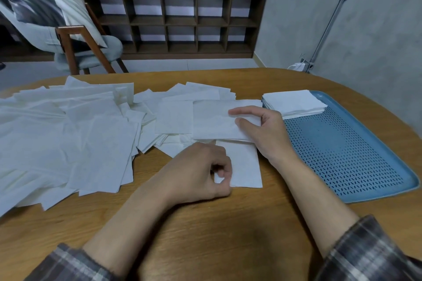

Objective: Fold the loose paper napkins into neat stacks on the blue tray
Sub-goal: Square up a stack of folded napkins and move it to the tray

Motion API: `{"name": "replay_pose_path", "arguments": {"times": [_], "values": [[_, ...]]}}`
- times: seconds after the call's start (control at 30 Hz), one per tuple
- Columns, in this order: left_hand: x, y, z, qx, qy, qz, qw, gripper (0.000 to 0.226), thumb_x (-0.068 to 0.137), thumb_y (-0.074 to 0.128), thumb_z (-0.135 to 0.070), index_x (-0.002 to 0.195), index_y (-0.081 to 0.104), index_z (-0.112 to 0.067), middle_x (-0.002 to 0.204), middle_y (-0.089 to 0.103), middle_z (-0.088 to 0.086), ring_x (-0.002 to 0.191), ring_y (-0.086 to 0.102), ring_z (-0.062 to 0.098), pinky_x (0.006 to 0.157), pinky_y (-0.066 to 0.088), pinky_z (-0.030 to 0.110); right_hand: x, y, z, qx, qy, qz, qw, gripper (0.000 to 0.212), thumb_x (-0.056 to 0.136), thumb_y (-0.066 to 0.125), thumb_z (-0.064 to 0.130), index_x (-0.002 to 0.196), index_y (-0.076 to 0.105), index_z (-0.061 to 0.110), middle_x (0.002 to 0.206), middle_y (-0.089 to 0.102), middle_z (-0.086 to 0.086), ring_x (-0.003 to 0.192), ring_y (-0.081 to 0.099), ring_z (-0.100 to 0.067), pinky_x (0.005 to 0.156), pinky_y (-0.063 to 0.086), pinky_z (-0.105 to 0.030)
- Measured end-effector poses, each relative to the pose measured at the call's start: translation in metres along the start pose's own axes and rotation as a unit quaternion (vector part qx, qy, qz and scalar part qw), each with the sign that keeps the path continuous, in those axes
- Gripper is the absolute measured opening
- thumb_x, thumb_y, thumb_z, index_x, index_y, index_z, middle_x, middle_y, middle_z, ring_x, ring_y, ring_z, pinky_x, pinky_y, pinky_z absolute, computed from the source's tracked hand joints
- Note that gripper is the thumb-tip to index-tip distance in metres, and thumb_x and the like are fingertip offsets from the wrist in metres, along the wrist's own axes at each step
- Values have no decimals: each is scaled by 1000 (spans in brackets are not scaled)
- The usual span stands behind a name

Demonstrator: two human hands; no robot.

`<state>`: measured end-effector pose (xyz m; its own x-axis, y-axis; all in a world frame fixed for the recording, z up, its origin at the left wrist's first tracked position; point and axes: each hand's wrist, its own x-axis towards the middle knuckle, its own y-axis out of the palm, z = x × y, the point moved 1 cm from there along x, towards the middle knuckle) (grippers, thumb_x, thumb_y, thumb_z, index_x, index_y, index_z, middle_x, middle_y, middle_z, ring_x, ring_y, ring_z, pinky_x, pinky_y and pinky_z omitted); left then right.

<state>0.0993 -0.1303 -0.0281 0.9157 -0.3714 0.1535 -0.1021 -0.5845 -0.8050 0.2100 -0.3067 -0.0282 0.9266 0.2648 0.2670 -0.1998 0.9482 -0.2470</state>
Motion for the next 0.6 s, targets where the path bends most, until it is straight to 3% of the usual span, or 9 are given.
{"name": "replay_pose_path", "arguments": {"times": [0.17,0.27,0.33,0.47,0.6], "values": [[-1,-3,4,23,-13,6,1000,11,81,73,-38,78,65,-31,83,62,-13,87,59,9,74,49,29,0,1,0,-1,3,8,1000,28,95,68,-1,104,84,20,109,78,20,112,68,1,110,51,-38],[1,9,-6,47,30,-9,998,33,84,77,-56,108,73,-34,105,64,-20,106,53,2,92,43,21,-1,1,1,-2,-4,14,1000,30,95,68,-2,103,84,23,108,78,21,112,68,2,109,50,-32],[3,16,-10,39,50,4,998,44,88,75,-61,123,73,-35,121,63,-21,114,51,1,99,43,24,0,0,1,-4,-9,16,1000,30,95,67,-2,103,83,22,107,78,23,111,67,4,107,49,-27],[5,16,-9,26,60,-16,998,20,93,75,-45,109,80,-35,111,67,-20,104,57,3,92,50,35,1,0,0,1,-12,16,1000,30,94,68,-2,103,84,21,106,78,21,110,69,1,106,50,-30],[2,9,-10,-13,30,4,999,7,85,78,-34,91,79,-33,99,69,-20,100,62,5,88,52,34,0,0,1,4,-7,17,1000,28,95,67,-2,103,83,20,105,78,23,108,68,3,104,51,-30]]}}
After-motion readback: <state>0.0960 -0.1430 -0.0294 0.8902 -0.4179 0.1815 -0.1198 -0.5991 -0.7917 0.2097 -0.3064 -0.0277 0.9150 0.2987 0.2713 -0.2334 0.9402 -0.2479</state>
